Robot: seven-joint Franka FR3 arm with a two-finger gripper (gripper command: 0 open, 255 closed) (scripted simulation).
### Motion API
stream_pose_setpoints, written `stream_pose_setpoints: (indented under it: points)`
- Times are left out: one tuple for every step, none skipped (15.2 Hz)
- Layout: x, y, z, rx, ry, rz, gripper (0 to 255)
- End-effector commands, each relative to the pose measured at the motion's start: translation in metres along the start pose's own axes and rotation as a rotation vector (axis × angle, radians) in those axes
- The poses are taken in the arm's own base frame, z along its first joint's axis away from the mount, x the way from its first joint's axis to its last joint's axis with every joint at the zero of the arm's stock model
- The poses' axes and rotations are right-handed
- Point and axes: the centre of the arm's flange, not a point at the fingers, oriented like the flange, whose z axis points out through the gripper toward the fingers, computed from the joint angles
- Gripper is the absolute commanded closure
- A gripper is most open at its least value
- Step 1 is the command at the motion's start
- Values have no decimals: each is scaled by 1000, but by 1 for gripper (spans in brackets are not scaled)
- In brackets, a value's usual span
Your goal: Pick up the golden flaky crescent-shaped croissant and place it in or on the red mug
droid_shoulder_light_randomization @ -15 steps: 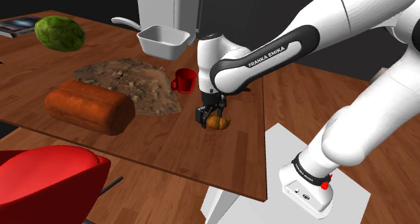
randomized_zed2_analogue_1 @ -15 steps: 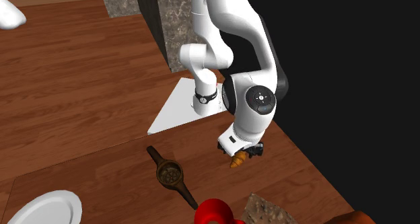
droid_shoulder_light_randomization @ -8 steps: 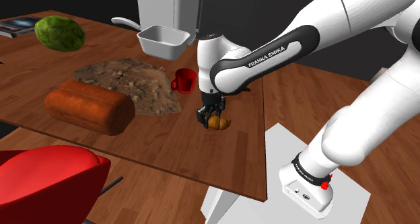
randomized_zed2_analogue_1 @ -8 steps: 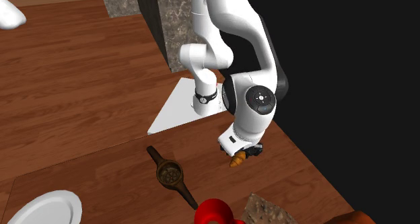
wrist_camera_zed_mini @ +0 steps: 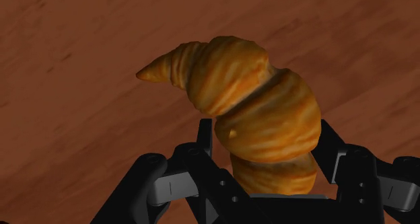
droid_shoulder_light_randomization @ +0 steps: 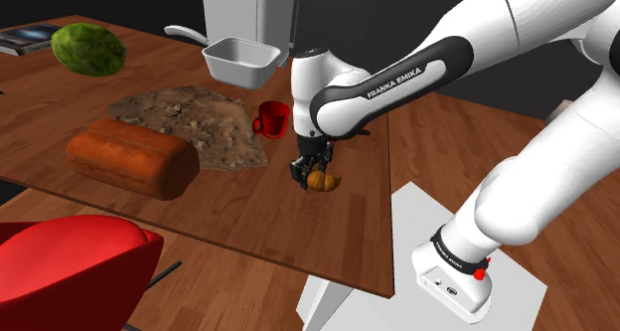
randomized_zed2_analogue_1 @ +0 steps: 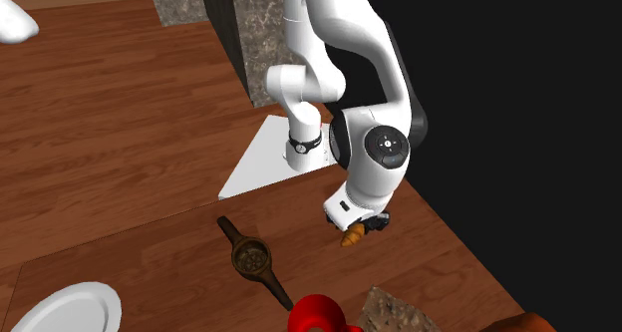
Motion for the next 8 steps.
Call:
stream_pose_setpoints:
  points:
    - [-1, 1, -8, 0, 0, 0, 255]
    - [-2, 2, -13, 0, 0, 0, 255]
    - [-3, 2, -18, 0, 0, 0, 255]
    - [-4, 2, -23, 0, 0, 0, 255]
    - [-5, 3, -29, 0, 0, 0, 255]
    - [-6, 3, -34, 0, 0, 0, 255]
    - [-7, 3, -39, 0, 0, 0, 255]
    - [-8, 4, -44, 0, 0, 0, 255]
